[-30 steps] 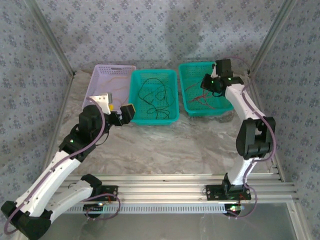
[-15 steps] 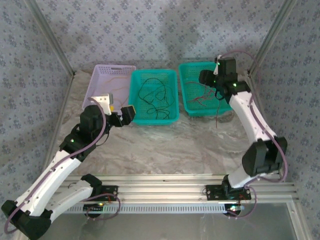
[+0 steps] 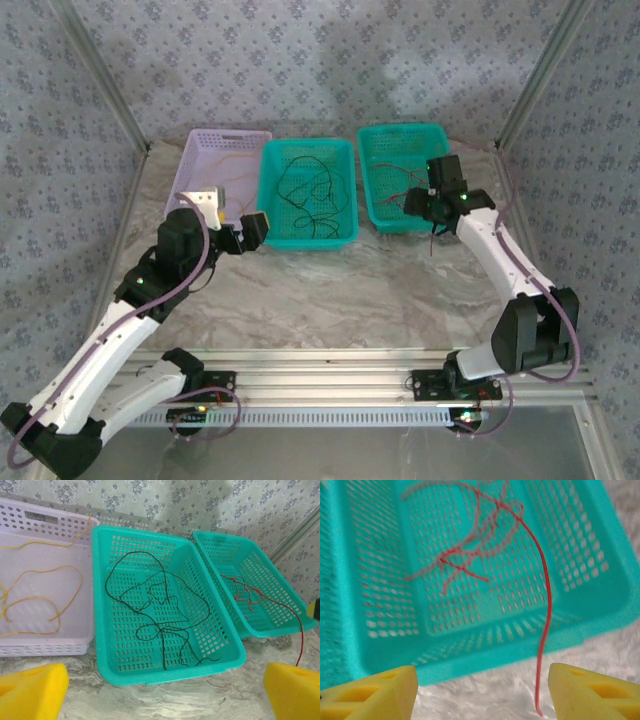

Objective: Untangle the cables

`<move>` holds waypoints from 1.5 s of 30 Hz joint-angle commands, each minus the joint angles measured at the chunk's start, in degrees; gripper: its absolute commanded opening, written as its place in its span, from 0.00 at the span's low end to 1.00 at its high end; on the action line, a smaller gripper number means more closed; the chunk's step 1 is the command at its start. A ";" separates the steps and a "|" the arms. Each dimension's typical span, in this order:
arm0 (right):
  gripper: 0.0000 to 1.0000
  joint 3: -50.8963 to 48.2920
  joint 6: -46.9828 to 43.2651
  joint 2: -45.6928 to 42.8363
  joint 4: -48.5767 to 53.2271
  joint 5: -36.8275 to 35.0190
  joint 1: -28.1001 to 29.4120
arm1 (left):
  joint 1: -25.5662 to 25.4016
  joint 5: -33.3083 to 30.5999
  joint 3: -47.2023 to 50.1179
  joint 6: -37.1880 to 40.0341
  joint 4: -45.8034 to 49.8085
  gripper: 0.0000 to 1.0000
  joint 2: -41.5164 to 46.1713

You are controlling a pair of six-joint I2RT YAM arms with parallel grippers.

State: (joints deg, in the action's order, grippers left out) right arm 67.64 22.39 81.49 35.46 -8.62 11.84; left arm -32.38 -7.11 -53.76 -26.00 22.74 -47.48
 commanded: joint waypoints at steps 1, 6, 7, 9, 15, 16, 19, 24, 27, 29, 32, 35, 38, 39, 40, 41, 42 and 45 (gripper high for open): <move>0.71 -5.75 3.78 -3.16 -0.74 -2.67 0.44 | -0.30 0.70 -1.75 1.19 0.90 1.00 -0.11; 0.70 -13.28 5.16 -6.13 -5.29 -2.02 1.34 | -0.31 0.65 -1.53 1.74 0.72 1.00 -0.33; 0.70 -13.80 5.34 -5.72 -5.16 -2.42 1.29 | -0.30 0.61 -1.44 1.83 0.64 1.00 -0.48; 0.68 -14.90 5.71 -4.78 -5.42 -2.44 1.11 | -0.25 0.65 -1.28 1.82 0.42 1.00 -0.64; 0.56 -15.78 4.69 -0.01 -10.43 0.70 -1.02 | -0.29 0.41 -0.74 1.91 -0.03 1.00 -0.59; 0.52 -15.74 4.47 0.42 -11.36 1.12 -1.37 | -0.31 0.22 -0.74 1.96 0.09 1.00 -0.48; 0.43 -15.12 3.68 1.01 -13.48 1.01 -1.83 | -0.25 0.02 -0.82 2.18 0.18 1.00 -0.50; 0.21 -13.78 3.18 1.72 -13.71 0.10 -1.94 | -0.31 -0.26 -0.74 2.27 0.17 1.00 -0.40; 0.08 -13.75 3.05 -0.74 -13.83 0.05 -1.15 | -0.31 -0.51 -0.56 2.42 0.12 1.00 -0.18; 0.04 -13.18 2.60 -2.00 -13.21 -0.66 -0.70 | -0.14 -0.49 -0.48 2.36 -0.07 1.00 -0.21; 0.00 -11.95 2.25 -3.36 -12.13 -0.53 -0.65 | -0.14 -0.42 -0.47 2.27 -0.42 1.00 -0.26; 0.00 -10.20 2.37 -5.15 -11.86 0.07 -0.19 | -0.15 -0.43 -0.56 2.27 -0.33 0.99 -0.27; 0.00 -6.30 1.89 -4.96 -11.46 -0.23 0.12 | -0.14 -0.77 -0.56 2.43 -0.42 1.00 -0.07; 0.00 -4.88 1.41 -4.07 -11.58 -0.25 -0.04 | -0.11 -0.71 -0.56 2.44 -0.42 1.00 -0.14; 0.00 -2.89 1.36 -2.50 -10.93 0.38 -0.35 | -0.05 -0.72 -0.68 2.44 -0.42 1.00 -0.22; 0.00 -0.20 1.21 -0.19 -10.02 1.67 -0.91 | -0.07 -0.79 -0.68 2.44 -0.43 1.00 -0.28; 0.00 3.24 1.10 2.53 -9.17 2.80 -1.55 | -0.05 -0.78 -0.66 2.43 -0.50 1.00 -0.28; 0.00 12.32 0.13 12.25 -6.29 6.77 -3.07 | -0.05 -0.75 -0.74 2.35 -0.37 1.00 -0.52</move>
State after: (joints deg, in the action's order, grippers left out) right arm 74.22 24.18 86.74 25.36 -5.67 10.11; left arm -32.38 -7.11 -53.74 -24.51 22.98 -48.23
